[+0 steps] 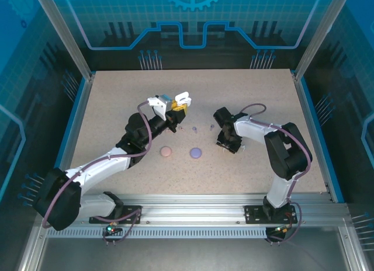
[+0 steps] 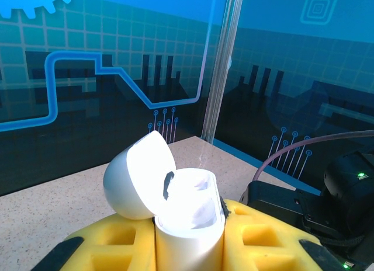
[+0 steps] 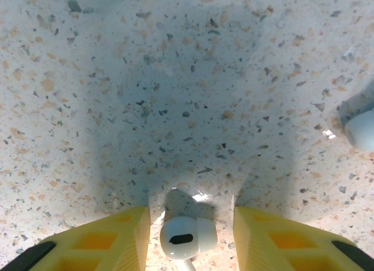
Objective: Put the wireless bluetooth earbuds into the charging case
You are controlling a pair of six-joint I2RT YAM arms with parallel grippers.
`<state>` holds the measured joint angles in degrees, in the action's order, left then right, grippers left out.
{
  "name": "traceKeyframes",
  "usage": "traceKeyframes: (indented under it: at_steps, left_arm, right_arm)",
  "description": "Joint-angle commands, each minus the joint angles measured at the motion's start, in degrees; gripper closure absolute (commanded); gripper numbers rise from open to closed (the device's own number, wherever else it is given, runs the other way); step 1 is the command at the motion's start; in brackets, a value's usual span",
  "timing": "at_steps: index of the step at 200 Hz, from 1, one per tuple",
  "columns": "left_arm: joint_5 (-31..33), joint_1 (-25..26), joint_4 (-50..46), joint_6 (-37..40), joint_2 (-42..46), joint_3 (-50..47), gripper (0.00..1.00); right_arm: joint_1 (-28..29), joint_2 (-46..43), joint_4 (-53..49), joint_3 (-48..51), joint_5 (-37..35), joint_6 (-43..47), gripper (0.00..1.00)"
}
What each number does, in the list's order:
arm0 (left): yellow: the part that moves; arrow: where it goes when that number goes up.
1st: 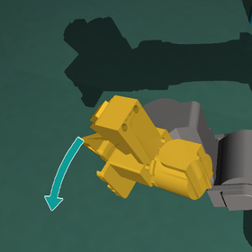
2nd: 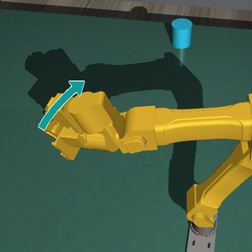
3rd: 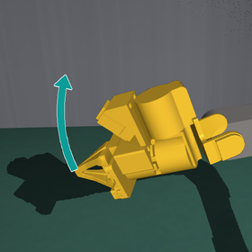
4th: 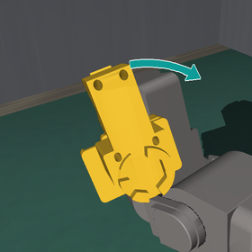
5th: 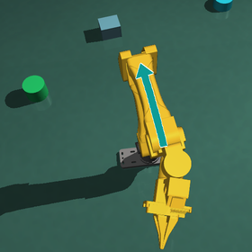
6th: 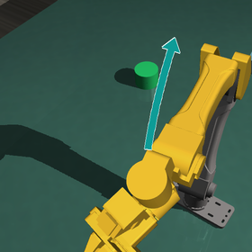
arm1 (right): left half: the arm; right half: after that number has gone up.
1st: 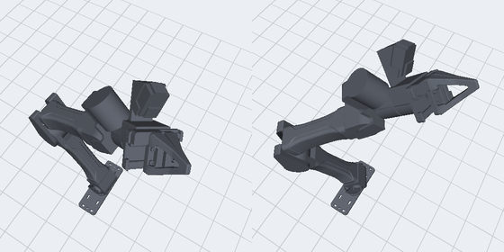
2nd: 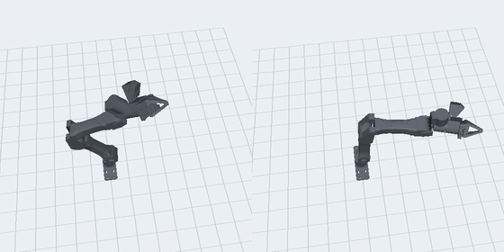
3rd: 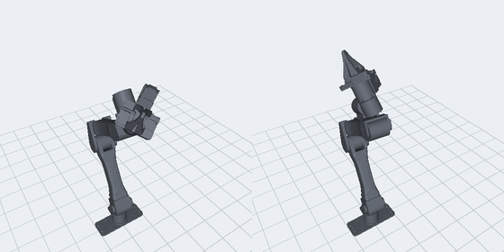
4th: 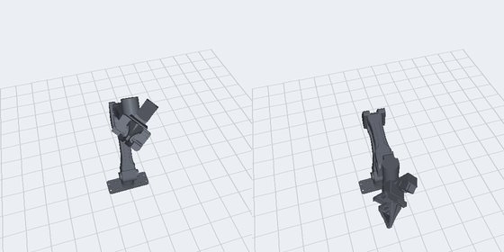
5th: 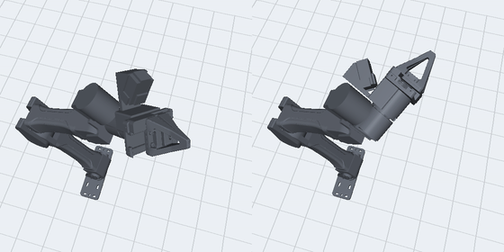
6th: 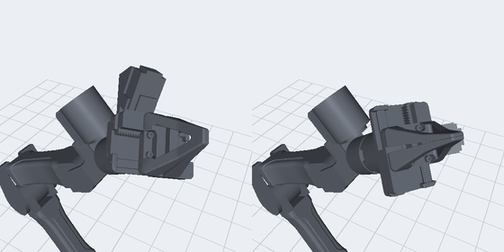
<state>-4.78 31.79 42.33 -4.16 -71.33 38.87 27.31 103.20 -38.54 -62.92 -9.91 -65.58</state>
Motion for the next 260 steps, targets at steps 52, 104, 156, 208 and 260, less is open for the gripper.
traceKeyframes:
  at_steps: [52, 104, 156, 208, 260]
  left_arm:
    - [-1.29, 0.33, 1.03, 0.03, -1.09, 2.52, 1.00]
    - [-1.29, 0.38, 0.94, 0.22, -1.05, 2.43, 1.00]
    - [-1.30, 0.37, 0.99, 0.26, -1.18, 2.52, 1.00]
    - [-1.46, 0.37, 0.83, 0.28, -1.12, 2.52, 1.00]
    - [-2.14, 0.38, 1.07, 0.71, -0.87, 1.98, 1.00]
  right_arm:
    - [0.35, 1.16, 1.00, 0.68, 1.25, 0.10, 0.60]
    - [0.90, 1.44, 0.82, 0.33, 1.14, 0.15, 0.60]
    - [1.30, 1.80, 1.06, -0.28, 1.47, 0.19, 0.67]
    - [1.51, 1.35, 1.89, 0.29, 1.87, 0.49, 0.73]
    - [1.61, -1.29, 4.22, 2.20, 1.96, 1.54, 0.76]
